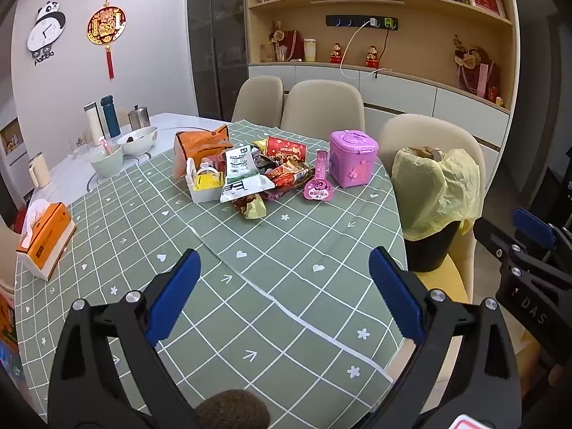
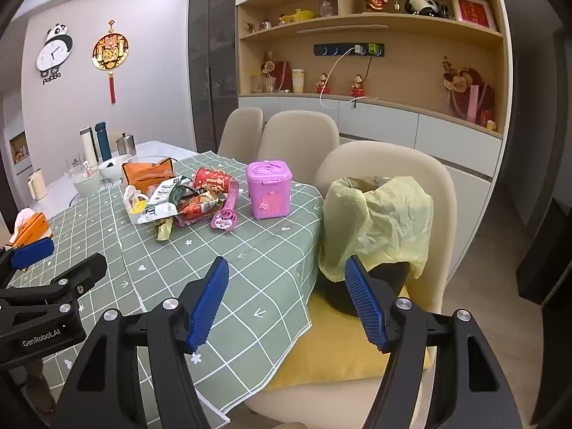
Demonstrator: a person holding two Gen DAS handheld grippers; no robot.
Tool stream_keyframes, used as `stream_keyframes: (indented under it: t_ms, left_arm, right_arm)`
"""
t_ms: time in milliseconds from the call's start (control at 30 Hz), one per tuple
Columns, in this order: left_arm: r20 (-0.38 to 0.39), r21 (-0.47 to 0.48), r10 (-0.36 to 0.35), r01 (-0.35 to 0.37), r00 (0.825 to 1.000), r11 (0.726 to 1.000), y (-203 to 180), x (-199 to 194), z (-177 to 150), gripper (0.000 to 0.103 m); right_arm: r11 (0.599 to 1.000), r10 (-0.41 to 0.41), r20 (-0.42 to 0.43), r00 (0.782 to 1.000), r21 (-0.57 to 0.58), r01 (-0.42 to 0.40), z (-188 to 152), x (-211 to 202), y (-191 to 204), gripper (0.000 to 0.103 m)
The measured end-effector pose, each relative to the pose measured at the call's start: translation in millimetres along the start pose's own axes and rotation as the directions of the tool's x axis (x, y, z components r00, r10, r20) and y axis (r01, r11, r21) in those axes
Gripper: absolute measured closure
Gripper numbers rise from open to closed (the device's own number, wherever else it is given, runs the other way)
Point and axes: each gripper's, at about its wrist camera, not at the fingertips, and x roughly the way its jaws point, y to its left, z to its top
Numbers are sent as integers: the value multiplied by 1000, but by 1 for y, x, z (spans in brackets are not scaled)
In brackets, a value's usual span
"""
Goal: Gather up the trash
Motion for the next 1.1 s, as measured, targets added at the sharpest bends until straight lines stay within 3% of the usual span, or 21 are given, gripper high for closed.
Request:
stream_keyframes:
  t_ms: [1100]
  left_arm:
    - [19,-17,16,-16,1000,1000,0,-9,-1,12]
  right_arm:
    - [1000,9,-4,1000,-8,-9,2,-3,0,39]
